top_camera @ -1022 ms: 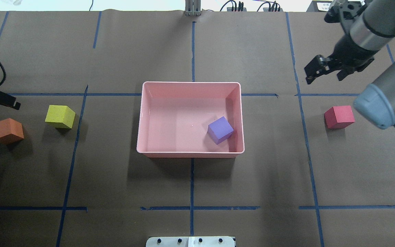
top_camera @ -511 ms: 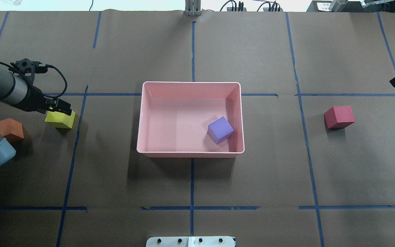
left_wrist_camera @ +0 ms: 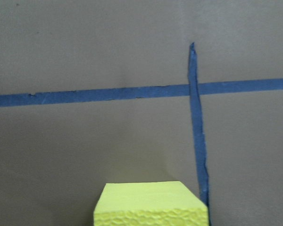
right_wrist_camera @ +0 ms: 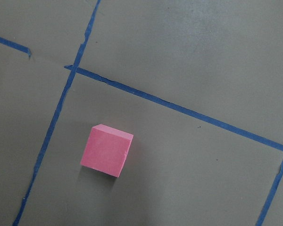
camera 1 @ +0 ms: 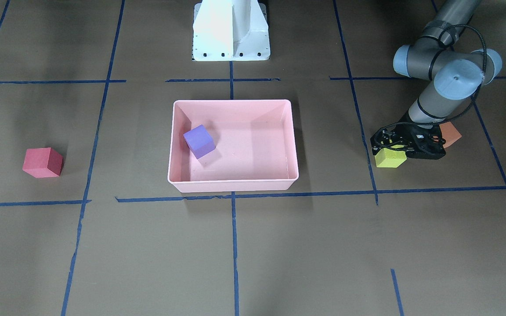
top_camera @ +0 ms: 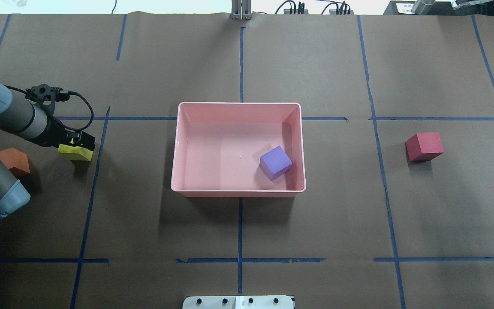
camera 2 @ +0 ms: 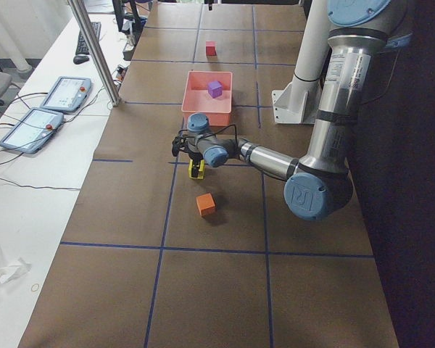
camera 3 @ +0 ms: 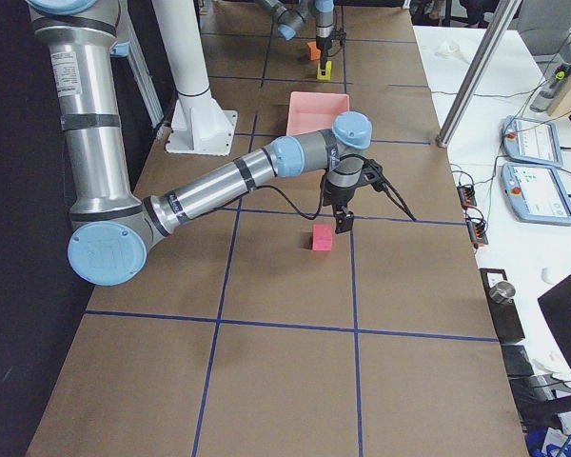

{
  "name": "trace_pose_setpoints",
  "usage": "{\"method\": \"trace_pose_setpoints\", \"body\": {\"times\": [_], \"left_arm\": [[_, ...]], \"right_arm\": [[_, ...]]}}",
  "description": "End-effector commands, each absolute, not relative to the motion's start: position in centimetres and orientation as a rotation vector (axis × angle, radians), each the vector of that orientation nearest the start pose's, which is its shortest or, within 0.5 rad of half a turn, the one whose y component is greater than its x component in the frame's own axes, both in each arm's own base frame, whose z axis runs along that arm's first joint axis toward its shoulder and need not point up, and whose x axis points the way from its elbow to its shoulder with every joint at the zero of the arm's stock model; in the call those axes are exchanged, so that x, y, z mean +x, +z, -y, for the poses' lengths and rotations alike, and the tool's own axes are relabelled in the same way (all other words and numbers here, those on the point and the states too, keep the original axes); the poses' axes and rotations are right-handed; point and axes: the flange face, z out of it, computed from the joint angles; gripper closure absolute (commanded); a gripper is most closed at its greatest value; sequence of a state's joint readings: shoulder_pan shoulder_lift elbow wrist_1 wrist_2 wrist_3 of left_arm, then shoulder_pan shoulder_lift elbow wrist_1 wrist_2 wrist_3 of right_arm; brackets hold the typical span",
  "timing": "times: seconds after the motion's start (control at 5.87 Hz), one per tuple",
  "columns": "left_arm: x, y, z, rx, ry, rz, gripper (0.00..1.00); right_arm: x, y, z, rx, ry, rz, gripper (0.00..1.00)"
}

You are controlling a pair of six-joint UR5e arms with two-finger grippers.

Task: Place blocks into pink bin with both arms
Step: 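Grasp the yellow-green block with left gripper while right gripper nears pink block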

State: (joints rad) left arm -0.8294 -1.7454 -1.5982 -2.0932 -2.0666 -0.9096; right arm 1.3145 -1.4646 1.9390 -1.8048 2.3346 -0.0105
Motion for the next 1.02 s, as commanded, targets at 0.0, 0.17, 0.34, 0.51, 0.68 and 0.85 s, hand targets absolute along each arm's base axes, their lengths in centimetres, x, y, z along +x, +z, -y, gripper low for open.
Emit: {"method": "trace_pose_setpoints", "body": {"times": [0.0,0.17,0.34,0.51,0.68,0.85], "left_arm": [[33.7,50.3,49.3,0.133,0.02,-0.837,0.38],[33.6,49.4,49.2,0.144,0.025,-0.847,0.52],[32.8,46.4,49.0,0.185,0.03,-0.88,0.52],[31.6,42.6,49.0,0.228,0.026,-0.912,0.53],[31.5,35.7,49.5,0.237,0.023,-0.917,0.53],[31.6,28.0,49.5,0.208,-0.02,-0.912,0.53]], "right_arm": [[-6.6,45.4,50.7,0.133,-0.345,0.786,0.0],[-6.6,45.7,50.5,0.127,-0.343,0.785,0.0],[-6.5,46.1,50.1,0.123,-0.342,0.785,0.0],[-6.3,46.6,49.7,0.118,-0.346,0.784,0.0],[-6.1,47.8,48.8,0.104,-0.344,0.778,0.0],[-5.9,49.0,48.0,0.119,-0.347,0.776,0.0]]}}
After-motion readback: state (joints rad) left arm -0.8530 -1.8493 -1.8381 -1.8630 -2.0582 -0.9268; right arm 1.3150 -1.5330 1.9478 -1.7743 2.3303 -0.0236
